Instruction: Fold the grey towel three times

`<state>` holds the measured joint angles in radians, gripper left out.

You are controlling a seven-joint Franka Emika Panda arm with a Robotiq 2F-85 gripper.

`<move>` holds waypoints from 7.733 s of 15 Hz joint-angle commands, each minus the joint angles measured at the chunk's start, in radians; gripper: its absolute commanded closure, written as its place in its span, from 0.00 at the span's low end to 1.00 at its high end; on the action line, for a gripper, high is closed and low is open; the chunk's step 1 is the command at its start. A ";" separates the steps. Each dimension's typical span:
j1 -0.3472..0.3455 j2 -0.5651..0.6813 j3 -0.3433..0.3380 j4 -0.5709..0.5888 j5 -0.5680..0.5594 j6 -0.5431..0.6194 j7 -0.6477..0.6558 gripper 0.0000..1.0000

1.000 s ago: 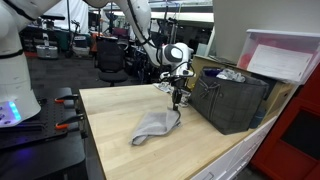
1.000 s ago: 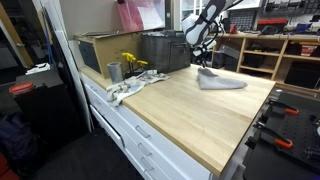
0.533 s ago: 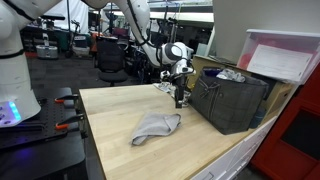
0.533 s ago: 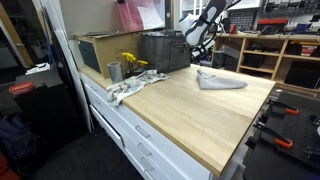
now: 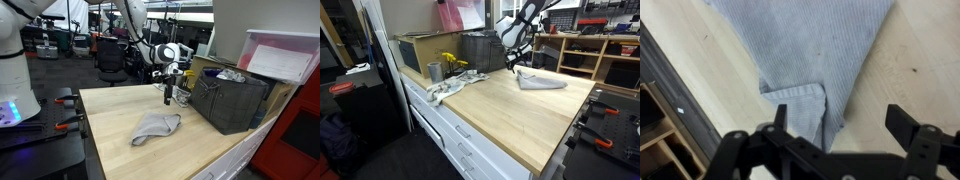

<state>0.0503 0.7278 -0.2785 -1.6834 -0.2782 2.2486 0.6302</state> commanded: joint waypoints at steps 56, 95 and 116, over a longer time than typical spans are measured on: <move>-0.386 -0.289 -0.011 -0.687 0.690 0.507 -0.264 0.00; -0.395 -0.240 -0.005 -0.653 1.150 0.425 -0.557 0.98; -0.416 -0.103 0.105 -0.147 0.843 0.177 -0.298 0.98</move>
<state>-0.3453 0.6085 -0.2092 -1.8958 0.5436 2.4667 0.3207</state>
